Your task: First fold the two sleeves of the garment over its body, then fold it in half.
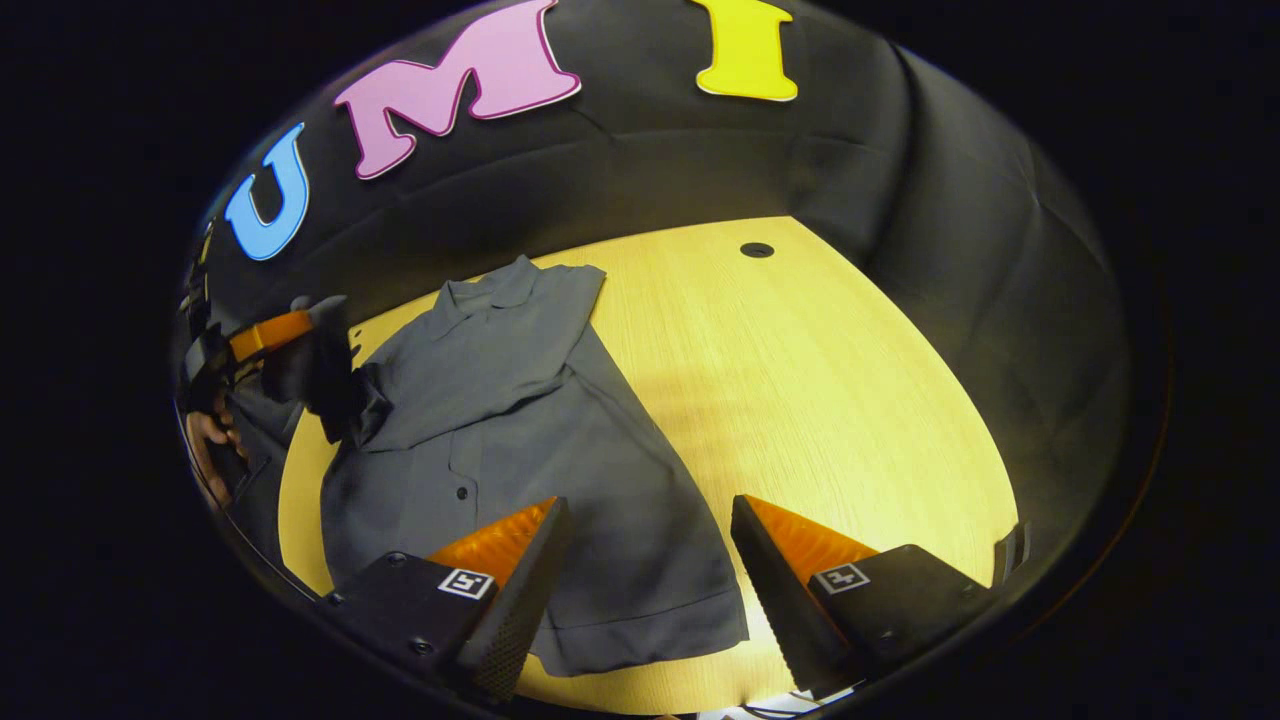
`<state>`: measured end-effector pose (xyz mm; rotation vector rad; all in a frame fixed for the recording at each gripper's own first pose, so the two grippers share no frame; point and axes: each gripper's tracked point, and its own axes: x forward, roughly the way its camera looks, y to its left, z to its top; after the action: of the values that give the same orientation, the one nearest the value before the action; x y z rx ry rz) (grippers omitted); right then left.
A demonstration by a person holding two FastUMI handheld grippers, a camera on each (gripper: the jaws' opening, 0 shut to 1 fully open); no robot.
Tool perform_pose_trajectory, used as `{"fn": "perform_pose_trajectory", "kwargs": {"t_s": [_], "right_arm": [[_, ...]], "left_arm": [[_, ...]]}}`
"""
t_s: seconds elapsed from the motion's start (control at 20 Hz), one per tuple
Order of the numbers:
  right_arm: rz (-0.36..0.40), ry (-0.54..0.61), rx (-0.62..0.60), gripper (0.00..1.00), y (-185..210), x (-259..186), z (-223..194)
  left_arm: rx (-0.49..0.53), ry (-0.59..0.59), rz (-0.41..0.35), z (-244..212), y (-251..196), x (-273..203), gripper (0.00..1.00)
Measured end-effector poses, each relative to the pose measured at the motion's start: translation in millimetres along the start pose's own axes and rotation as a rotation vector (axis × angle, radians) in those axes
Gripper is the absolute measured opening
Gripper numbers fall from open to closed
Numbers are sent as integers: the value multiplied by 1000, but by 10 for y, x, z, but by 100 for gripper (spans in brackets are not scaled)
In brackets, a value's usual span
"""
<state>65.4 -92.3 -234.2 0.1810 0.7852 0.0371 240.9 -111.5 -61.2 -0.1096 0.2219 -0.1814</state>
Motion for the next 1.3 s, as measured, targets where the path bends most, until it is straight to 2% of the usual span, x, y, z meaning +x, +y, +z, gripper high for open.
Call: {"fn": "perform_pose_trajectory", "kwargs": {"t_s": [0.2,0.3,0.5,0.6,0.8,0.95,1.0,1.05,1.2,1.25,1.3], "right_arm": [[10,25,13,99,-68,53,-122],[22,38,21,99,-90,67,-167],[30,59,25,100,-173,101,-244],[41,77,40,99,-211,135,-291],[64,106,33,99,-245,198,-375],[73,119,8,99,-268,228,-420],[76,124,8,99,-270,243,-429],[78,130,16,99,-277,257,-446],[75,145,34,99,-283,267,-484],[73,148,31,99,-287,271,-503],[74,155,27,99,-292,270,-530]], "left_arm": [[-1,39,-95,-151,-649,250,5],[32,70,-76,-264,-810,404,5],[18,135,-128,-505,-1241,618,6],[14,163,-122,-628,-1367,717,8],[26,223,-112,-828,-1585,836,14],[11,241,-149,-901,-1778,879,25],[19,244,-153,-910,-1806,863,23],[32,248,-153,-915,-1823,848,40],[39,249,-157,-908,-1766,680,67],[36,238,-152,-881,-1705,563,82],[34,231,-151,-875,-1619,444,86]]}}
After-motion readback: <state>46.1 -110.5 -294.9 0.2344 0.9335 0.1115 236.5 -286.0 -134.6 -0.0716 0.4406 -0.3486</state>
